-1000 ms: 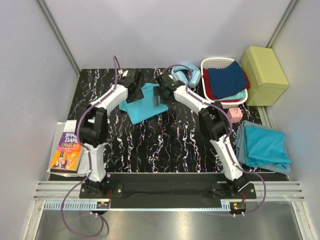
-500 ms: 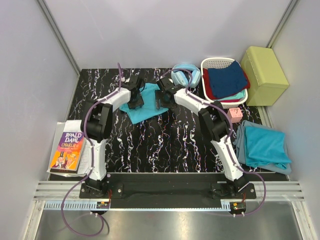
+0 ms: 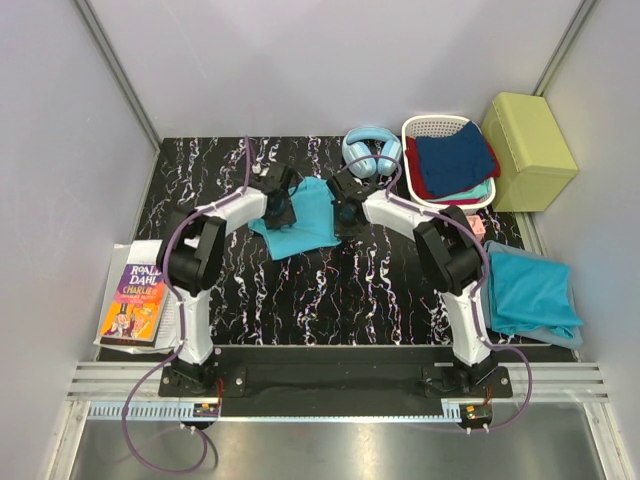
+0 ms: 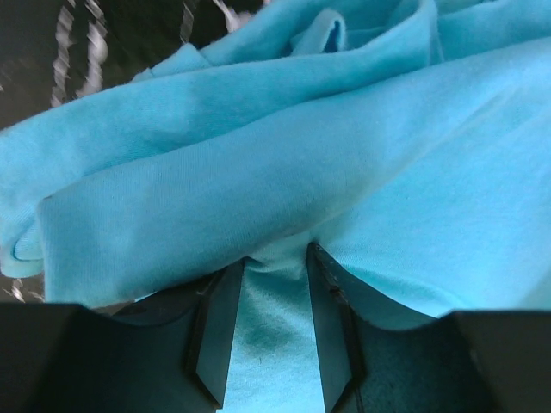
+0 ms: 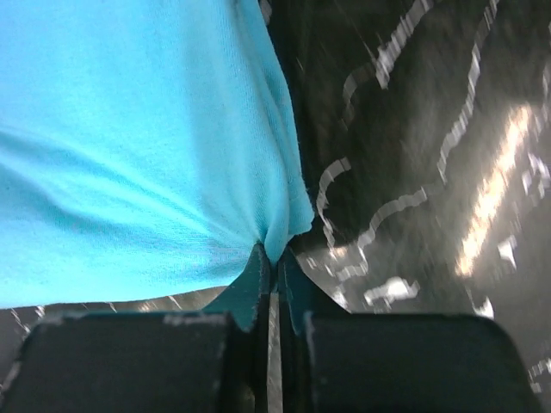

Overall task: Fold and stack the t-shirts
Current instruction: Smooth out wrinkles on the folded tshirt

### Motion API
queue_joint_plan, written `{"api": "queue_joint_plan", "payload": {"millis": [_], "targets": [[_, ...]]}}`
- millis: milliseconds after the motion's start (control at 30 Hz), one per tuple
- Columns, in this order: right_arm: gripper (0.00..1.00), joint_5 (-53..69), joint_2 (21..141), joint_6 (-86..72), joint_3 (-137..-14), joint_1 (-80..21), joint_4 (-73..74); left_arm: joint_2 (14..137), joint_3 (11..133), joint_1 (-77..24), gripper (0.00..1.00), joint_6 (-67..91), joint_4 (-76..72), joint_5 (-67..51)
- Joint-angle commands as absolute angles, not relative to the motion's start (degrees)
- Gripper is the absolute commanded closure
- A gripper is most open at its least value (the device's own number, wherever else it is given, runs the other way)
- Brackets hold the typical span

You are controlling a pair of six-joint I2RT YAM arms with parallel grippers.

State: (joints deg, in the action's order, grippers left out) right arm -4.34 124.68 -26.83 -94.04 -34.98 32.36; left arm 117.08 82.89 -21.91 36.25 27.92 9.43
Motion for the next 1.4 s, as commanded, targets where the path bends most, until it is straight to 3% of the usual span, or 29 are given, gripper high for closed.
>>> {"api": "queue_joint_plan", "payload": {"millis": [0,367,633,1000,1067,1100,1233,1367], "targets": [[1.0,-5.71,119.98,-28.56,-88.52,-34.98,36.56,116.02,78.14,-25.57,0.59,36.04,34.45,6.59],[1.0,-5.01,108.47,-32.95,-73.05,-38.05,39.29,109.52,73.57,-35.24,0.6,33.93,40.69,4.83],[1.0,-3.87,100.29,-37.61,-62.76,-44.03,41.48,103.1,72.15,-35.51,0.43,34.28,44.12,11.68],[0.99,-7.28,96.24,-40.52,-58.79,-47.64,43.76,108.28,77.52,-34.98,0.41,32.96,44.38,13.36],[0.84,-9.3,95.37,-39.12,-62.03,-47.64,44.29,106.01,78.39,-34.98,0.41,33.05,44.3,14.85],[0.66,-12.27,94.32,-38.68,-63.7,-47.64,45.08,104.87,78.92,-34.98,0.4,33.13,44.3,15.38],[0.26,-18.19,94.92,-34.99,-76.61,-47.55,48.68,98.63,83.4,-34.98,0.36,31.99,44.91,17.66],[0.14,-20.74,98.96,-31.3,-91.28,-47.55,51.15,95.89,88.49,-34.98,0.29,31.64,45.18,18.89]]}}
